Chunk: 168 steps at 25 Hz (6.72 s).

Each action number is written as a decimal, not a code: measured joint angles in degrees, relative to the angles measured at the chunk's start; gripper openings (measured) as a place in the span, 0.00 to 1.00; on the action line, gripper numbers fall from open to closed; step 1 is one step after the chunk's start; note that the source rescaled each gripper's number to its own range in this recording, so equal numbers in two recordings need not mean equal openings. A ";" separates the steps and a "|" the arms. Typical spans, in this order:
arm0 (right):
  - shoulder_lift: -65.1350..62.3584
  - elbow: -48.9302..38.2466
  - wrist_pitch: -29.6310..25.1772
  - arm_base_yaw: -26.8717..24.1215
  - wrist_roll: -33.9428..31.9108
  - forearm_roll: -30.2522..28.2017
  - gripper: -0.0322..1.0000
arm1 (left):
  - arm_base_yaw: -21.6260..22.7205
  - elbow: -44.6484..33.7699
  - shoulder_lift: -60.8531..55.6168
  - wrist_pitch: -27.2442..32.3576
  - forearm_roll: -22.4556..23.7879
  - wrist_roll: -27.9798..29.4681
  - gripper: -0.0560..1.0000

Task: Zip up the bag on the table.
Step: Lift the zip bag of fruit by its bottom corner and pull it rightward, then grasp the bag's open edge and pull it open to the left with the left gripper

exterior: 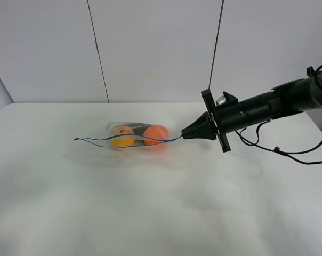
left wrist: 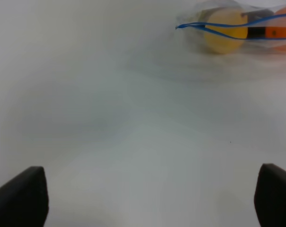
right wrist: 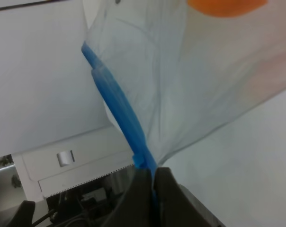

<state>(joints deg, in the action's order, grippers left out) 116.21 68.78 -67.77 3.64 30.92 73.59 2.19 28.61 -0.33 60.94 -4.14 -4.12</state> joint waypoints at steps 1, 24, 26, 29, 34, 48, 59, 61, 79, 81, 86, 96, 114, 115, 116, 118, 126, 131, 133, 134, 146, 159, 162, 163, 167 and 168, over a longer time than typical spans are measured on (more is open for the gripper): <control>0.00 0.00 0.05 0.00 0.21 0.00 0.03 | 0.00 0.00 0.00 0.00 0.00 0.00 1.00; 0.00 0.00 0.51 0.00 1.47 -0.04 0.03 | 0.00 12.15 19.31 -4.59 0.06 0.00 1.00; 0.00 0.00 0.51 0.00 1.47 -0.04 0.03 | 0.00 16.07 26.62 -6.82 0.06 -0.76 1.00; 0.00 0.00 0.51 0.00 1.47 -0.04 0.03 | 0.00 20.27 35.36 -11.03 0.06 -7.33 1.00; 0.00 0.00 0.64 0.00 1.47 -0.04 0.03 | 0.00 22.45 47.39 -24.37 0.06 -33.07 1.00; 0.00 0.00 1.78 0.00 1.47 -0.04 0.03 | -10.60 22.52 67.75 -40.08 -15.48 -72.79 1.00; 0.00 0.00 1.91 0.00 1.47 -0.04 0.03 | -33.88 22.56 78.35 -49.34 -17.14 -68.07 1.00; 0.00 0.00 2.01 0.00 1.47 -0.04 0.03 | -37.08 22.56 81.83 -53.36 -17.21 -67.85 1.00; -0.06 0.00 2.01 0.00 1.42 -0.04 0.03 | -44.99 22.56 104.69 -86.37 -17.48 -61.25 0.73; -0.06 0.00 2.01 0.00 1.42 -0.04 0.03 | -44.99 22.56 104.87 -86.75 -17.48 -60.73 0.59; -0.14 0.04 2.05 0.00 1.42 0.24 0.03 | -45.04 22.56 105.14 -86.56 -17.48 -60.46 0.36; -0.21 0.11 2.05 0.00 1.42 0.18 0.03 | -45.04 20.88 105.13 -85.16 -17.48 -60.46 0.27; -0.26 0.18 2.07 0.00 1.42 0.01 0.03 | -45.04 20.63 105.13 -87.03 -12.31 -57.29 0.16; -0.26 0.18 2.07 0.00 1.42 0.01 0.03 | -45.04 20.63 105.13 -87.03 -12.26 -57.24 0.14; -0.26 0.18 2.07 0.00 1.42 0.01 0.03 | -45.04 20.63 105.13 -87.03 -12.26 -57.24 0.09; -0.26 0.18 2.07 0.00 1.42 0.01 0.03 | -45.04 20.63 105.13 -87.03 -12.24 -57.24 0.06; -0.26 0.18 2.07 0.00 1.42 0.01 0.03 | -45.04 20.61 105.13 -87.03 -12.13 -57.33 0.06; -0.26 0.18 2.07 0.00 1.42 0.12 0.03 | -44.42 20.61 105.13 -87.03 -11.99 -58.60 0.06; -0.26 0.18 2.12 0.00 1.42 0.19 0.03 | -43.56 20.61 105.13 -87.09 -11.67 -59.57 0.06; -0.26 0.18 2.18 0.00 1.42 0.29 0.03 | -42.94 20.61 105.13 -87.19 -11.39 -60.52 0.06; -0.26 0.24 3.36 0.11 1.42 1.21 0.03 | -33.61 17.74 104.97 -88.83 -10.65 -67.76 0.06; -0.26 0.24 3.18 0.16 1.42 1.52 0.03 | -22.03 13.06 104.97 -94.53 -9.79 -68.13 0.05; -0.26 0.24 3.18 0.16 1.42 1.52 0.03 | -20.14 13.01 104.97 -94.53 -9.79 -68.19 0.05; -0.26 0.24 3.18 0.16 1.42 1.52 0.03 | -19.73 12.95 104.97 -94.58 -9.79 -68.26 0.05; -0.26 0.24 3.18 0.16 1.42 1.52 0.03 | -17.70 12.95 104.97 -94.58 -9.74 -68.30 0.05; -0.26 0.24 3.18 0.16 1.37 1.52 0.03 | -17.11 12.95 104.97 -94.58 -9.74 -68.30 0.05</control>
<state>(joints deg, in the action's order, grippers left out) 115.95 69.02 -64.58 3.79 32.29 75.12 -14.92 41.55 104.64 -33.64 -13.88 -72.42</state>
